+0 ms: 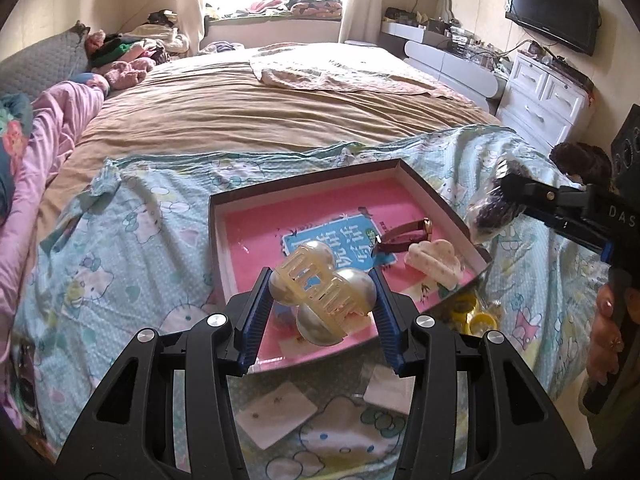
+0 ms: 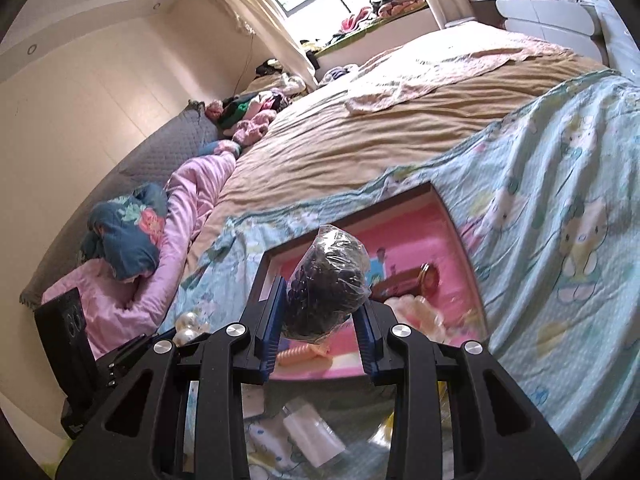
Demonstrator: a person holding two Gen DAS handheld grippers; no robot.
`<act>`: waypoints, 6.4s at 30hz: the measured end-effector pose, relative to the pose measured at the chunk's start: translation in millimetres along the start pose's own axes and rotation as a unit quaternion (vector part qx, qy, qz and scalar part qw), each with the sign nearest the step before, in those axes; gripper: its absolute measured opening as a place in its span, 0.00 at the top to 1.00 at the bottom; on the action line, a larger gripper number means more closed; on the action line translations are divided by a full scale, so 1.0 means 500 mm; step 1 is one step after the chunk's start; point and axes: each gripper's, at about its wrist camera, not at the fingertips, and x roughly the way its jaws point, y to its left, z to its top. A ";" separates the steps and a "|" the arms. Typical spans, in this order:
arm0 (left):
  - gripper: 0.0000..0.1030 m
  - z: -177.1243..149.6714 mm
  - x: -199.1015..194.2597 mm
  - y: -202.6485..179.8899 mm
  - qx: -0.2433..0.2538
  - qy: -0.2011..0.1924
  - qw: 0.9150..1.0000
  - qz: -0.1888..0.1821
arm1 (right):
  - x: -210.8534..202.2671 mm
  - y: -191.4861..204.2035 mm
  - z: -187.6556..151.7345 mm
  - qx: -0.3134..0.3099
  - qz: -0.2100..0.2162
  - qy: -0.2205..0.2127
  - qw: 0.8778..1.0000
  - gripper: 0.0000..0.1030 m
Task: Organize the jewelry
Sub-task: 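Carry the pearl earrings and black bead bag with both tools over the pink box, then open both tools to drop the earrings and bead bag into the box, then withdraw both tools from the box toward the remaining items on the sheet, then grasp the white earring card with the left tool while the right tool grasps the bagged yellow item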
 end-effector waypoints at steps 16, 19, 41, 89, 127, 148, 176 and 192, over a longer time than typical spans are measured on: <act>0.62 0.036 0.091 -0.012 0.010 0.033 0.999 0.007 | 0.026 -0.040 0.009 -0.010 -0.016 0.005 1.000 0.70; 0.62 0.034 0.113 -0.014 0.010 0.044 0.999 0.006 | 0.035 -0.052 0.004 -0.006 -0.018 0.013 1.000 0.70; 0.61 0.016 0.198 -0.010 0.003 0.089 0.996 0.000 | 0.122 -0.069 -0.056 -0.005 -0.019 0.086 0.996 0.70; 0.09 0.015 -0.027 0.035 -0.066 0.000 0.998 0.016 | -0.007 -0.018 -0.012 -0.021 -0.032 0.010 0.999 0.20; 0.09 -0.088 -0.151 0.025 -0.057 -0.031 0.998 0.026 | -0.123 0.027 -0.071 -0.045 -0.055 0.006 0.997 0.20; 0.09 -0.167 -0.144 0.035 -0.051 -0.011 0.998 0.046 | -0.085 0.042 -0.149 -0.051 -0.065 0.065 0.994 0.20; 0.09 -0.228 -0.047 0.057 -0.057 0.051 0.996 0.054 | 0.000 -0.036 -0.205 0.010 -0.081 0.130 0.988 0.24; 0.09 -0.227 -0.001 0.079 -0.069 0.075 0.993 0.054 | 0.056 -0.109 -0.202 0.097 -0.054 0.149 0.983 0.61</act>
